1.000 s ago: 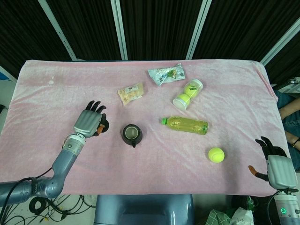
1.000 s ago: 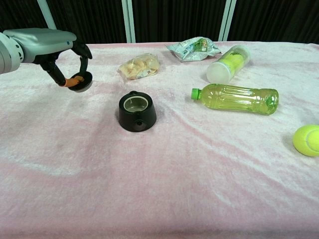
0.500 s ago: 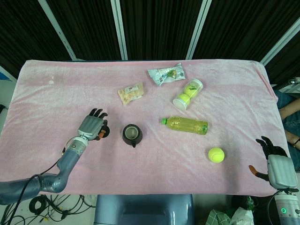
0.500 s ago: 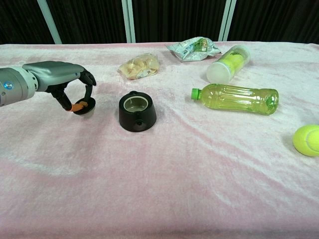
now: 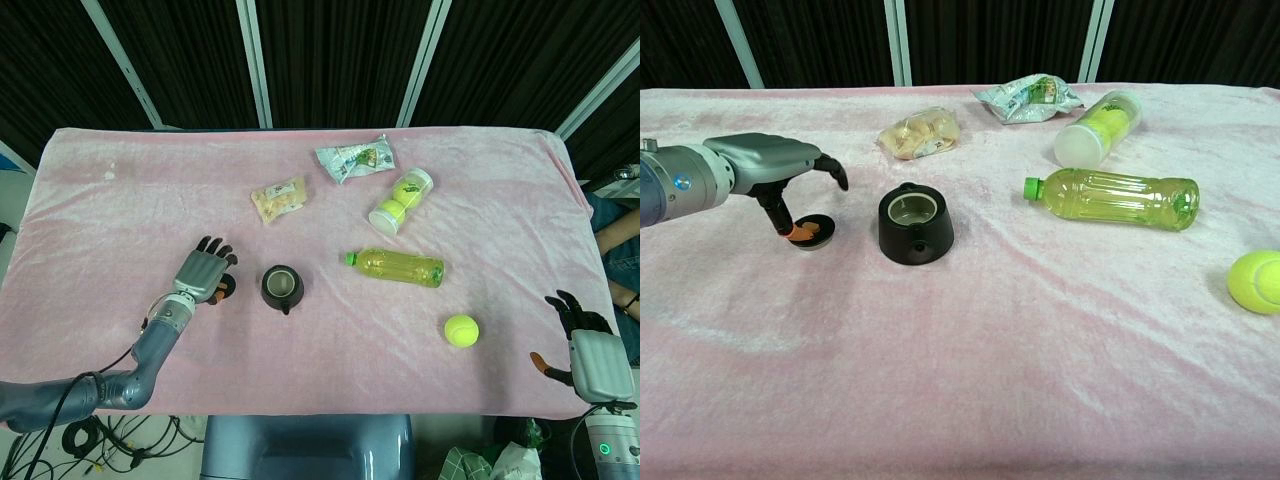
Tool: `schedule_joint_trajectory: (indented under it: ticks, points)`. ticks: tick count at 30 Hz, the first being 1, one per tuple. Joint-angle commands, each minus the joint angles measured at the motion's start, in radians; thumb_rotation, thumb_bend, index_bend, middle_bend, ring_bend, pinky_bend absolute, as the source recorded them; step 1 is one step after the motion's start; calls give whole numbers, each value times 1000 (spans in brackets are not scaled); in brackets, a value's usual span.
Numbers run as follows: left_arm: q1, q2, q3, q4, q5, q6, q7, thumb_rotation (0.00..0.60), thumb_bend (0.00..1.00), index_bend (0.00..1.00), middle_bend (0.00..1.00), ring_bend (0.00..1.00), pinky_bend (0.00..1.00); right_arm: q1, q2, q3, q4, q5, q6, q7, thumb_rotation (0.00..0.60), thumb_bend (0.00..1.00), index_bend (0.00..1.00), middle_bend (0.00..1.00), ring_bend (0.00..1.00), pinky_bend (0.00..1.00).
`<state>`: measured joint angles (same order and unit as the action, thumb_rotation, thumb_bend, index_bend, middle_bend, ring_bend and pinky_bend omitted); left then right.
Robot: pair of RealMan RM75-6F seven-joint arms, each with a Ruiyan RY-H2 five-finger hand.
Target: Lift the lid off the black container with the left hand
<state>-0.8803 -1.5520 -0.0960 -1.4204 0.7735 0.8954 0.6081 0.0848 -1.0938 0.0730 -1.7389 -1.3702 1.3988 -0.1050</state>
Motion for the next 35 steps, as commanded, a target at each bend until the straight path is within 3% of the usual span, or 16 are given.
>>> schedule_joint_trajectory:
  ticks: [1, 8, 13, 17, 20, 25, 30, 35]
  points:
    - [4, 40, -28, -65, 8, 44, -9, 600, 132, 124, 89, 0, 0, 1, 2, -2, 1, -3, -3, 5, 600, 111, 193, 120, 285, 225]
    - [88, 208, -30, -299, 130, 205, -57, 600, 131, 197, 98, 0, 0, 0, 3, -3, 2, 0, -3, -3, 600, 115, 193, 120, 286, 225]
    - [245, 399, 87, -499, 280, 366, -87, 600, 132, 199, 97, 0, 0, 2, -1, 0, 5, 2, -1, -12, 600, 114, 193, 120, 286, 225]
    - [397, 495, 196, -574, 432, 504, -192, 600, 132, 206, 96, 0, 0, 1, -5, -1, 10, -4, 5, -25, 600, 115, 193, 120, 286, 225]
    - [523, 530, 277, -536, 597, 619, -376, 600, 132, 235, 100, 0, 0, 1, -9, -2, 12, -7, 9, -34, 600, 115, 193, 120, 285, 225]
    - [666, 516, 340, -357, 762, 767, -618, 600, 133, 282, 106, 0, 0, -2, -13, -5, 13, -13, 15, -43, 600, 115, 193, 120, 285, 225]
    - [700, 507, 319, -299, 760, 775, -641, 600, 141, 307, 112, 0, 0, -3, -14, -6, 13, -16, 17, -48, 600, 115, 193, 120, 285, 225]
    - [707, 500, 296, -308, 723, 727, -648, 600, 141, 307, 111, 0, 0, -3, -17, -2, 8, -7, 18, -51, 600, 115, 193, 120, 285, 225]
